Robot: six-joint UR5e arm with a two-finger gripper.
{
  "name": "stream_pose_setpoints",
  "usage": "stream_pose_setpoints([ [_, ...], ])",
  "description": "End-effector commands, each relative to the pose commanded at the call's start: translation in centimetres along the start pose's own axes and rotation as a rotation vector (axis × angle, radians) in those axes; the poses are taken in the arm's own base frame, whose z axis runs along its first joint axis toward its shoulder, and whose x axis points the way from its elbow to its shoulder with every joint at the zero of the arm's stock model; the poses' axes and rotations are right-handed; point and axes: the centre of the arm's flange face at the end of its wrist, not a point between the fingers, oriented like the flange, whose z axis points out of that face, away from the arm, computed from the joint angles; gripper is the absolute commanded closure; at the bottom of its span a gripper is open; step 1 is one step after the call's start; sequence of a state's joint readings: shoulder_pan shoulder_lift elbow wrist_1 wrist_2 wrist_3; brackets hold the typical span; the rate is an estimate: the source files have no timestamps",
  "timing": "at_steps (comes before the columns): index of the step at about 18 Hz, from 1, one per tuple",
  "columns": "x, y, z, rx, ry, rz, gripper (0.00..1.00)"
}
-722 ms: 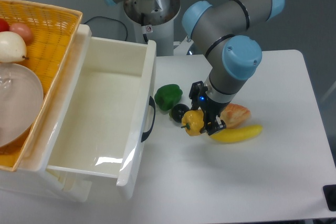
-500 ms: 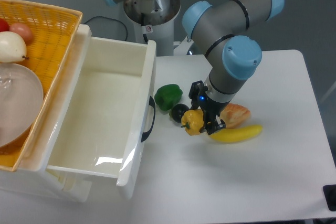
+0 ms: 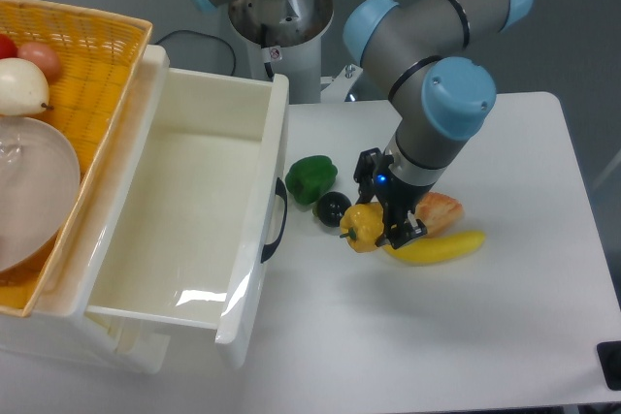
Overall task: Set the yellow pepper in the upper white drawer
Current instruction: 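Lower the gripper around the yellow bell pepper and close it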
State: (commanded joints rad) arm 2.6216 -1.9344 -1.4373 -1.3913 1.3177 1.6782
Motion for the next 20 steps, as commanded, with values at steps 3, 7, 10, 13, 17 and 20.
stream_pose_setpoints([
  [3,-0.1,0.0,-0.5,-0.002,-0.008,-0.016,0.58],
  [7,0.2,0.0,-1.0,-0.003,-0.013,-0.021,0.58],
  [10,0.3,-0.2,-1.3,0.023,-0.018,-0.054,0.58],
  [13,0.4,-0.7,-1.8,0.044,-0.029,-0.083,0.58],
  [17,0.5,-1.1,-2.2,0.085,-0.027,-0.138,0.58],
  [20,0.9,-1.3,-2.8,0.093,-0.033,-0.17,0.58],
])
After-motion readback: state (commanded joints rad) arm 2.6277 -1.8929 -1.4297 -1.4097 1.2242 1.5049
